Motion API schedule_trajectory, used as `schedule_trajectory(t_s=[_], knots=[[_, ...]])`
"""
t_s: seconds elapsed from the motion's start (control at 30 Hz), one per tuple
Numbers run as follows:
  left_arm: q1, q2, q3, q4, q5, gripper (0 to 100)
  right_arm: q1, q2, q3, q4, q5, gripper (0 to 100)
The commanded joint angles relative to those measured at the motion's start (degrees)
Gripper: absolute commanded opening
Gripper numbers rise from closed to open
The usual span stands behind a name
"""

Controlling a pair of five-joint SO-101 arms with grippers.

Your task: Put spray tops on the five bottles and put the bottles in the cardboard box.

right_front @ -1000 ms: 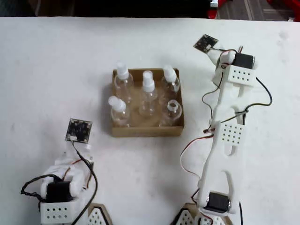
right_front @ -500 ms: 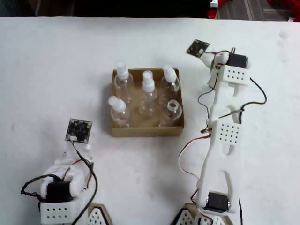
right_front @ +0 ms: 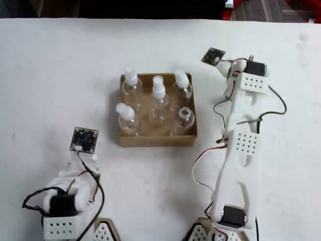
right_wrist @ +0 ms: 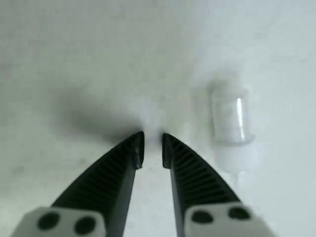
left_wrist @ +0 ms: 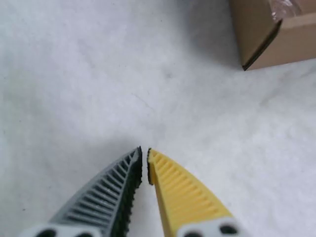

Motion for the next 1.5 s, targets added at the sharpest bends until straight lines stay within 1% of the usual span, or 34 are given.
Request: schedule_trajectory(t_s=[0.0, 0.17, 0.3, 0.37, 0.47, 0.53, 0.57, 0.73, 1.03, 1.1, 1.2, 1.23, 1.3, 1.33, 1.47], knots=[[0.75, -0.48, -0.09, -1.32, -0.35, 3, 0.84, -3.56, -3.87, 5.93, 0.88, 3.2], [0.75, -0.48, -0.09, -1.32, -0.35, 3, -0.22, -5.32, -7.12, 7.16, 0.79, 3.3], [0.75, -0.48, -0.09, -1.32, -0.35, 3, -0.22, -6.29, -8.18, 3.65, 0.53, 5.1], [0.75, -0.48, -0.09, -1.32, -0.35, 3, -0.22, -6.2, -8.09, 0.04, -2.81, 10.2], [0.75, -0.48, -0.09, -1.32, -0.35, 3, 0.4, -4.7, -7.74, -5.58, -7.82, 21.4], [0.75, -0.48, -0.09, -1.32, -0.35, 3, 0.75, -3.03, -7.56, -6.81, -7.03, 27.4], [0.75, -0.48, -0.09, -1.32, -0.35, 3, 0.66, -1.98, -7.56, -6.81, -5.98, 28.5], [0.75, -0.48, -0.09, -1.32, -0.35, 3, -0.66, 3.47, -7.56, -6.81, -1.05, 25.4], [0.75, -0.48, -0.09, -1.32, -0.35, 3, 0.13, 6.81, -7.56, -9.36, -0.7, 23.8], [0.75, -0.48, -0.09, -1.32, -0.35, 3, 0.31, 6.81, -7.65, -9.36, -0.7, 18.3], [0.75, -0.48, -0.09, -1.32, -0.35, 3, 0.48, 6.81, -8.09, -9.1, -0.7, 3.5], [0.75, -0.48, -0.09, -1.32, -0.35, 3, 0.48, 6.64, -8.18, -8.92, -0.7, 0.5], [0.75, -0.48, -0.09, -1.32, -0.35, 3, 0.66, 6.11, -8.26, -8.04, -0.79, 4.1], [0.75, -0.48, -0.09, -1.32, -0.35, 3, 0.66, 5.58, -8.26, -6.81, -0.79, 4.4], [0.75, -0.48, -0.09, -1.32, -0.35, 3, 0.22, 1.27, -8.26, -0.13, -0.97, 1.5]])
